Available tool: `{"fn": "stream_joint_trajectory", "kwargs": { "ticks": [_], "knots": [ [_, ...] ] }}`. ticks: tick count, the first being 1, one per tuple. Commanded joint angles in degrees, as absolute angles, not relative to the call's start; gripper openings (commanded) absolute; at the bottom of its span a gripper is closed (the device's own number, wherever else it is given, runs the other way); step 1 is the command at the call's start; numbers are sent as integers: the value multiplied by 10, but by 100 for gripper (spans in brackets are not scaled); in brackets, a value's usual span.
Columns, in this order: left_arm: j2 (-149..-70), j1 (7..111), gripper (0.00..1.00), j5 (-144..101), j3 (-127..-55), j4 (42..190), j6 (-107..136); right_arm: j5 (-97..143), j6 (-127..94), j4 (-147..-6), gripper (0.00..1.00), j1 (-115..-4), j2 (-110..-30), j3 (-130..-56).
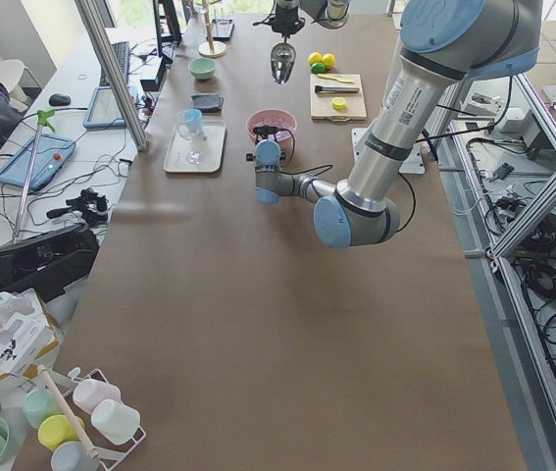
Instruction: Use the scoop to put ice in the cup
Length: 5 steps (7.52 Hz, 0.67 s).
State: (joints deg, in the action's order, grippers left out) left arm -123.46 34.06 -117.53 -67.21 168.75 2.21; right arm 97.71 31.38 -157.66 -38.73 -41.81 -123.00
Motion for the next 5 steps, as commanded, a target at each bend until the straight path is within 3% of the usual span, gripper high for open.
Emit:
{"fn": "stream_joint_trajectory", "kwargs": {
  "ticks": [1,5],
  "knots": [
    [-1240,334,98,-1174,-658,1713,38,934,330,-1573,0,-364,-396,-1180],
    [-1255,316,98,-1150,-651,1713,40,911,322,-1506,0,-327,-418,-1131]
  ]
}}
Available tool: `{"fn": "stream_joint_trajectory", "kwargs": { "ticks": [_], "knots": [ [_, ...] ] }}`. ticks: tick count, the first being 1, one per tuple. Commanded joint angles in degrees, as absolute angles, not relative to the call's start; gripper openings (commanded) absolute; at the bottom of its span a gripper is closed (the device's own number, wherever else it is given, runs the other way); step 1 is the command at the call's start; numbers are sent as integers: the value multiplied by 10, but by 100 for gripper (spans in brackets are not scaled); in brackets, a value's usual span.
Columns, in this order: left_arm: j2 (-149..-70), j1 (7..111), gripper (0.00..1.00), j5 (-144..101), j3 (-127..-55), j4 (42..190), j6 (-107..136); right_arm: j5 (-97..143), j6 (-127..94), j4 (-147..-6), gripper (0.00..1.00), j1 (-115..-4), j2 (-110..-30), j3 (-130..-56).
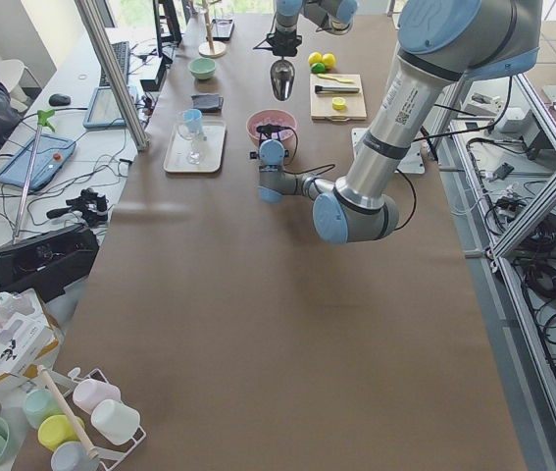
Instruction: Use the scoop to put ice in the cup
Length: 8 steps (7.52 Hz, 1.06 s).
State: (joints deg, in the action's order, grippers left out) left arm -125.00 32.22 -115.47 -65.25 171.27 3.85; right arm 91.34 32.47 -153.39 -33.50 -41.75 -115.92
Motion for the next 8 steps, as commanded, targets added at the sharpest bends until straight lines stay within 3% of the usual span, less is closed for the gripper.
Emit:
{"fn": "stream_joint_trajectory", "kwargs": {
  "ticks": [1,8],
  "knots": [
    [-1255,316,98,-1150,-650,1713,46,904,324,-1506,0,-327,-414,-1117],
    [-1265,315,98,-1135,-644,1713,95,891,319,-1500,0,-327,-363,-975]
  ]
}}
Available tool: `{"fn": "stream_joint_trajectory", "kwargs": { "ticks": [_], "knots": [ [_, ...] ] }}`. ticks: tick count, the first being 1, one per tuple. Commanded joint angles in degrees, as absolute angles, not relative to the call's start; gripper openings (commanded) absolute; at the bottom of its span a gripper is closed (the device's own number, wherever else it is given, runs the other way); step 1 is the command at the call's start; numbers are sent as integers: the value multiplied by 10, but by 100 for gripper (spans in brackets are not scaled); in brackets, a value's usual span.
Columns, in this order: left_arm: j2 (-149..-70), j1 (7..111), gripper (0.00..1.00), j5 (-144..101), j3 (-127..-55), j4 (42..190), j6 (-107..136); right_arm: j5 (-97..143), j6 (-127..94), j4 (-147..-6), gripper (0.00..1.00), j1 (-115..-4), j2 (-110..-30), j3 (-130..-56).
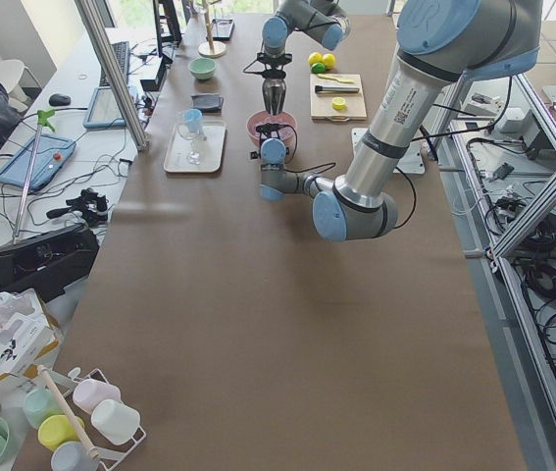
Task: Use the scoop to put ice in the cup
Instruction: 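Push the scoop down into the ice cubes with the right gripper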
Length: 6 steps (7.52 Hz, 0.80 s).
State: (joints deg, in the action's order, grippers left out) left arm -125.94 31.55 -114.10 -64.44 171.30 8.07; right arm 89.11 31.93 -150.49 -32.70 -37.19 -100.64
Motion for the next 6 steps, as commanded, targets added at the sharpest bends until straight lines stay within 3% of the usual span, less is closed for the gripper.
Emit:
{"fn": "stream_joint_trajectory", "kwargs": {
  "ticks": [1,6],
  "knots": [
    [-1266,313,98,-1133,-644,1713,96,892,319,-1496,0,-327,-346,-946],
    [-1266,311,98,-1132,-645,1716,96,902,309,-1460,0,-327,-344,-904]
  ]
}}
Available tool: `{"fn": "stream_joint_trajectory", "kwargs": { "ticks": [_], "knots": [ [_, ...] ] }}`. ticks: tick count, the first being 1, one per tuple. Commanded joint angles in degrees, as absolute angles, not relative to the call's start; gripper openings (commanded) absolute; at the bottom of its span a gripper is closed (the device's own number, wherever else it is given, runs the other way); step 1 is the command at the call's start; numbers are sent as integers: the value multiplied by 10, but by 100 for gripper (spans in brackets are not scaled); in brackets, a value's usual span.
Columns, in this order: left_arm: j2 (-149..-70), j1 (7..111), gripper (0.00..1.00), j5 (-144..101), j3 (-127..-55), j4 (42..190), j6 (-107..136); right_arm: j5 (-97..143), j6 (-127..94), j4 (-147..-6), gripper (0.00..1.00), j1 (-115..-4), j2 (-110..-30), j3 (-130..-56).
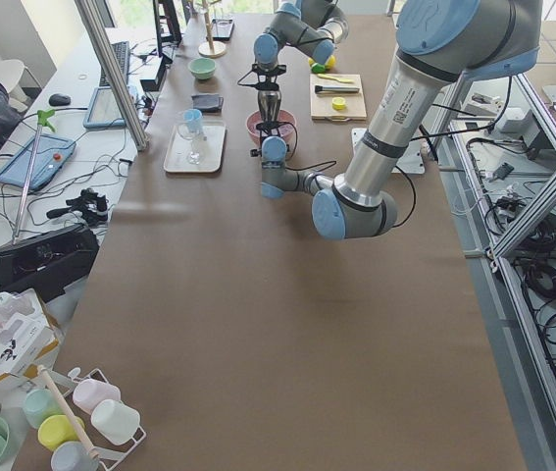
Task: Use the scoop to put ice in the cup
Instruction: 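Push the scoop down into the ice cubes with the right gripper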
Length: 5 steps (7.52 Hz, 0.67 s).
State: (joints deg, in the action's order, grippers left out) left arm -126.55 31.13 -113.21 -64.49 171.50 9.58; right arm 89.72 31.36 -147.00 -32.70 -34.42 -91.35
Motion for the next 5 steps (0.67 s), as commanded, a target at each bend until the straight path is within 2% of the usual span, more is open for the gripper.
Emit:
{"fn": "stream_joint_trajectory", "kwargs": {
  "ticks": [1,4,5],
  "knots": [
    [-1266,311,98,-1132,-645,1716,97,910,308,-1460,0,-327,-340,-897],
    [-1265,311,98,-1132,-645,1721,98,910,324,-1467,0,-327,-324,-868],
    [-1266,311,98,-1132,-645,1726,99,911,354,-1481,0,-327,-325,-890]
  ]
}}
